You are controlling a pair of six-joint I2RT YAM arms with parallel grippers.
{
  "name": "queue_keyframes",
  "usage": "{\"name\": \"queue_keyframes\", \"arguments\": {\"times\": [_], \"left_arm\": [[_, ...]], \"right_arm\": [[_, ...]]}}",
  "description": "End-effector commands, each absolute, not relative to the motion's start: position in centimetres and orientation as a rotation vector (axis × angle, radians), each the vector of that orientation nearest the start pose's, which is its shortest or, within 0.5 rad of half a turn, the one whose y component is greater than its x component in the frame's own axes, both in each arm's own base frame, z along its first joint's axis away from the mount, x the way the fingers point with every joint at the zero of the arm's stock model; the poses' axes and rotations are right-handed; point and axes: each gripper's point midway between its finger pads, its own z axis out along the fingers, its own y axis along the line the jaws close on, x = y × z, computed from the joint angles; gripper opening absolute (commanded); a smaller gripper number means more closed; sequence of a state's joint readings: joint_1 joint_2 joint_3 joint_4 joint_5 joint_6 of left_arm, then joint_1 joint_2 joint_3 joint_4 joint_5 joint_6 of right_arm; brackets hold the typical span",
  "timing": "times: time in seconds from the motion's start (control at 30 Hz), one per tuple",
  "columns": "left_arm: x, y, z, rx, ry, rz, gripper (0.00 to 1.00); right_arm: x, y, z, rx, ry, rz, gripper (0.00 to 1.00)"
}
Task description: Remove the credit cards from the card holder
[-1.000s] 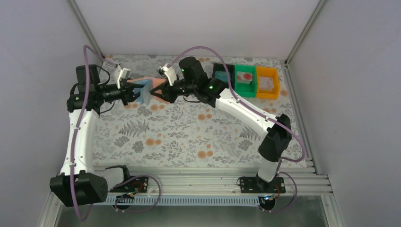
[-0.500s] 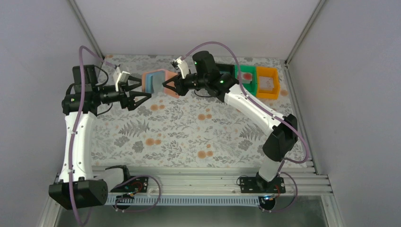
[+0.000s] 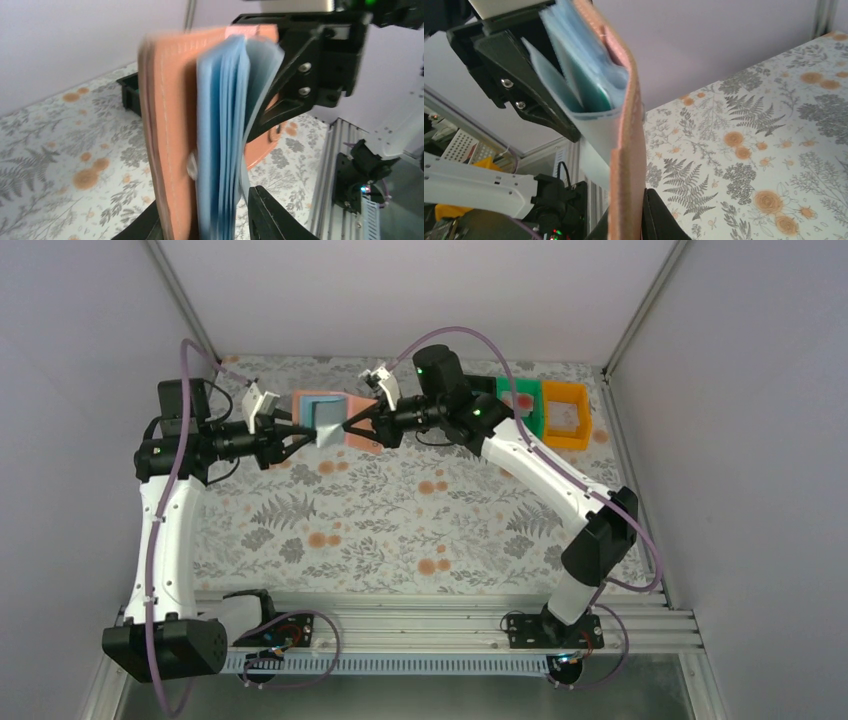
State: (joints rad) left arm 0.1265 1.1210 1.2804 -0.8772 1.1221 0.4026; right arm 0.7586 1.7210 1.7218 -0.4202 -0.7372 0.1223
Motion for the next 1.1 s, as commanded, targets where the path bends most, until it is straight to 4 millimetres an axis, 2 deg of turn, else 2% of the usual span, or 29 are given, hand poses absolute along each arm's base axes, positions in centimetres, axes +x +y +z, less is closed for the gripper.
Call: {"name": "queue_keyframes", "arguments": {"times": [0.0, 0.2, 0.27, 0.33, 0.4, 0.47, 0.53, 0.6, 0.67, 0.8, 0.9, 1.07], "left_arm": [[23.0, -13.7, 38.6, 0.966, 1.608, -1.005, 0.34], [20.2, -14.3, 40.8, 1.049, 1.473, -1.042, 0.34], [20.8, -14.2, 40.6, 1.029, 1.497, -1.041, 0.25], [22.5, -13.6, 39.9, 0.964, 1.586, -0.999, 0.22], [24.0, -13.1, 38.9, 0.910, 1.657, -0.954, 0.23], [24.2, -13.1, 38.5, 0.899, 1.666, -0.974, 0.32], [24.2, -13.1, 38.3, 0.893, 1.671, -0.984, 0.38], [24.4, -13.0, 38.2, 0.888, 1.681, -0.968, 0.38], [25.0, -12.8, 37.8, 0.857, 1.713, -0.947, 0.32], [24.7, -12.9, 37.8, 0.864, 1.699, -0.978, 0.22], [24.5, -13.0, 38.1, 0.877, 1.684, -0.987, 0.20], [22.8, -13.7, 38.7, 0.948, 1.602, -1.054, 0.22]], "right_arm": [[25.3, 41.0, 38.4, -1.242, 1.655, 1.290, 0.04], [24.9, 40.5, 38.4, -1.280, 1.648, 1.273, 0.04], [24.5, 40.5, 38.6, -1.288, 1.635, 1.299, 0.04], [24.3, 40.5, 38.9, -1.291, 1.628, 1.318, 0.04], [24.4, 40.5, 39.1, -1.280, 1.626, 1.311, 0.04], [24.5, 40.5, 39.3, -1.273, 1.626, 1.310, 0.04], [24.4, 40.5, 39.4, -1.271, 1.624, 1.315, 0.04], [24.3, 40.4, 39.8, -1.274, 1.613, 1.316, 0.04], [24.0, 40.4, 40.0, -1.287, 1.598, 1.328, 0.04], [23.6, 40.3, 39.8, -1.319, 1.583, 1.333, 0.04], [22.6, 39.5, 41.0, -1.337, 1.544, 1.322, 0.04], [21.9, 39.5, 41.2, -1.371, 1.510, 1.355, 0.04]]}}
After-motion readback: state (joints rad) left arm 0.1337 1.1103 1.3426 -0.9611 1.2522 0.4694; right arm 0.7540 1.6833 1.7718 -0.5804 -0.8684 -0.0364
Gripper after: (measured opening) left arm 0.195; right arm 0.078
